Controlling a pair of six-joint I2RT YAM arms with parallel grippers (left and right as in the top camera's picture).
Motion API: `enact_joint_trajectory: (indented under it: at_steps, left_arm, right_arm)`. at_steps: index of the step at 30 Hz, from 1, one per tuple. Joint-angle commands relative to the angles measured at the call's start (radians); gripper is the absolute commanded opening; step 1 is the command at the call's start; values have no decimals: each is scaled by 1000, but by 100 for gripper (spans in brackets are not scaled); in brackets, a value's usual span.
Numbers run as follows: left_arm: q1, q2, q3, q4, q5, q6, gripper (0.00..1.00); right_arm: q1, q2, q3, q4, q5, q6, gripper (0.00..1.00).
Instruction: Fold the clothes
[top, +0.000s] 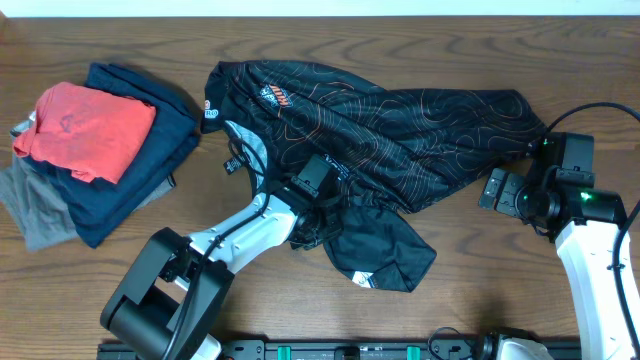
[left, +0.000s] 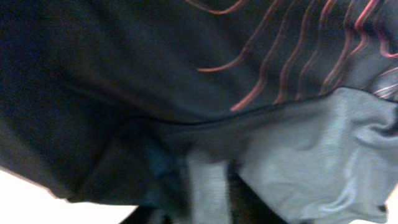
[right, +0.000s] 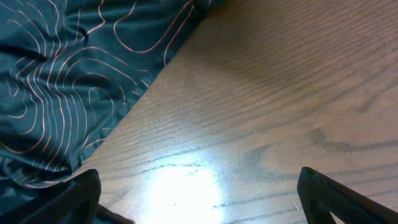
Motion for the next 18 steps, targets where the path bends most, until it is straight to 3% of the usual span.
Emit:
enact_joint_trajectory:
  at_steps: [1,2,8,18]
  left_arm:
    - [29,43,-34,-42,-62,53,11]
    - [50,37,-31,-69,-62,84,6]
    - [237,-59,2,-288,-62,293,6]
    - [573,-286,2,-493,-62,463,6]
  right_arm:
    - [-10,-10,5,-1,0,12,99]
    - [-10,-10,5,-1,0,12,99]
    - [-11,0,1,-1,1,12,99]
    - [-12,133,-18,45,27,132,95]
